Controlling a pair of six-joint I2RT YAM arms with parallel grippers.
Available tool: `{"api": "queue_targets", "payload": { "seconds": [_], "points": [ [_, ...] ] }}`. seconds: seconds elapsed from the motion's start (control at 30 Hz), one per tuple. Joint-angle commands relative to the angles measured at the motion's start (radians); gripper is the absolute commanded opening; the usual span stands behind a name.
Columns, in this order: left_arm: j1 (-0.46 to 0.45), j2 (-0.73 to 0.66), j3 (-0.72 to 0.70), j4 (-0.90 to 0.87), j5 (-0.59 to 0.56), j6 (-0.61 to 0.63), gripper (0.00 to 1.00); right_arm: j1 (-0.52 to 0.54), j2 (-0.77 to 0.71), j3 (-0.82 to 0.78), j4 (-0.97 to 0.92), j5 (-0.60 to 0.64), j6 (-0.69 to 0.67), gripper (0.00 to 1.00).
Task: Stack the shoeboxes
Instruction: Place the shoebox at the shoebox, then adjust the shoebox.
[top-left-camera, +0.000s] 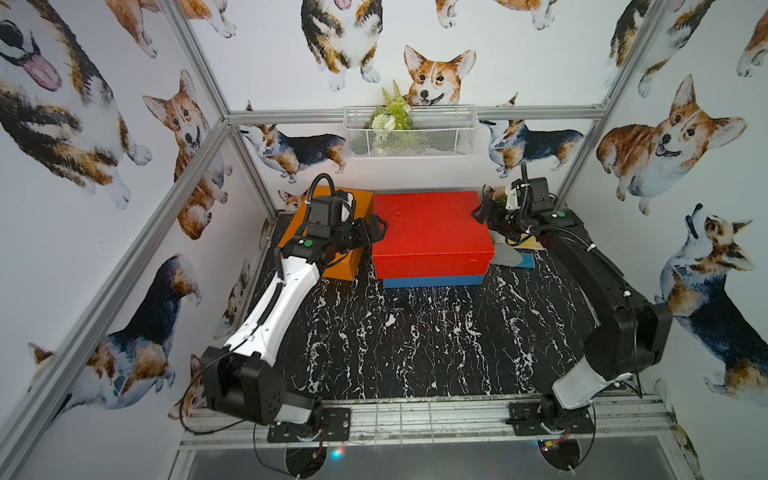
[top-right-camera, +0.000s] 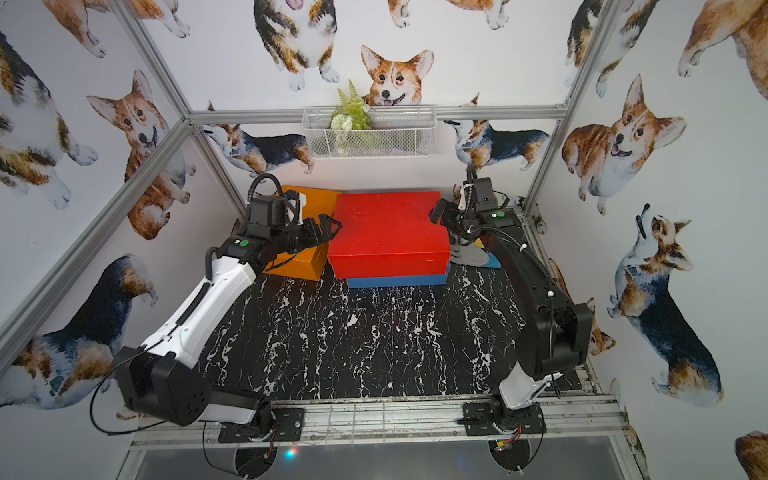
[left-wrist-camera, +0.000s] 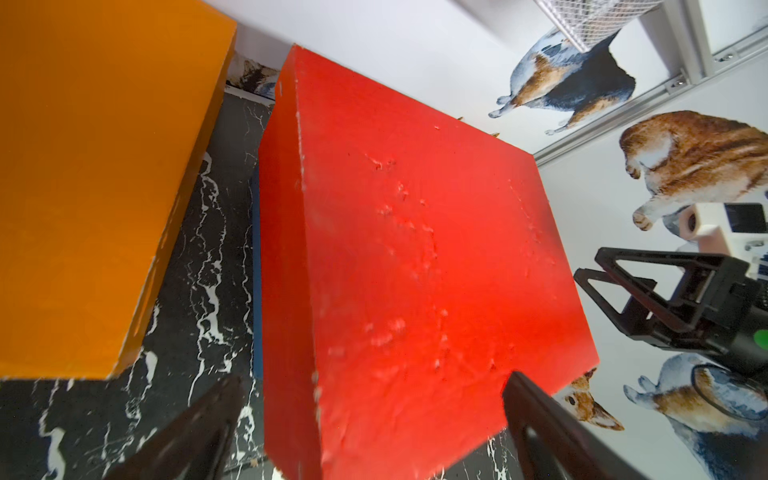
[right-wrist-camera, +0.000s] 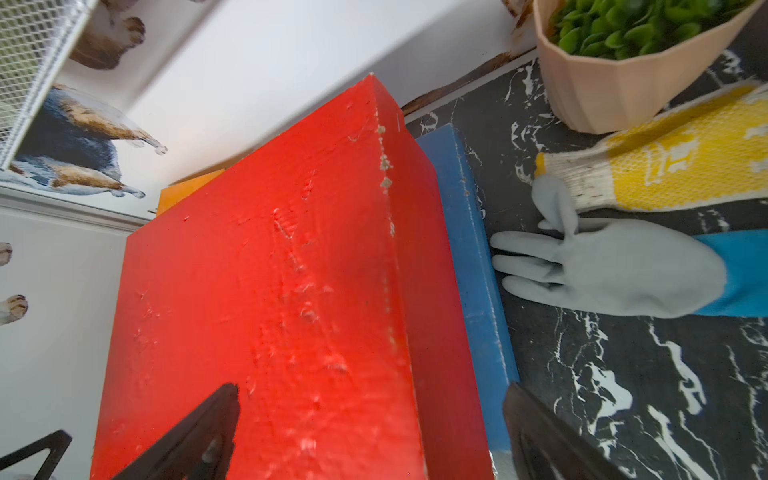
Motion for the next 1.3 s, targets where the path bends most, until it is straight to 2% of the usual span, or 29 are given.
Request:
{"api": "queue_targets", "payload": {
  "seconds": [0.0,0.2,0.3,0.4,1.0,1.27],
  "points": [
    [0.000,-0.128,-0.135,0.067,-0.017,0.024,1.00,0.000,-0.103,-0.111,0.059,0.007,0.003,1.00],
    [-0.001,-0.339,-0.375,0.131,-0.012,0.016,1.00,0.002,-0.367,-0.420,0.169,0.028,0.030,1.00],
    [-0.001,-0.373,-0.436,0.174,0.020,0.007,1.00,0.002,-0.480,-0.553,0.202,0.047,0.038,1.00],
    [-0.005,-0.353,-0.457,0.205,0.030,-0.003,1.00,0.002,-0.528,-0.630,0.221,0.053,0.040,1.00],
    [-0.031,-0.085,-0.330,0.223,-0.028,0.020,1.00,0.002,-0.345,-0.571,0.273,0.031,0.048,0.99],
    [-0.031,-0.017,-0.264,0.204,-0.053,0.025,1.00,0.002,-0.280,-0.526,0.278,0.021,0.051,0.98]
  ]
}}
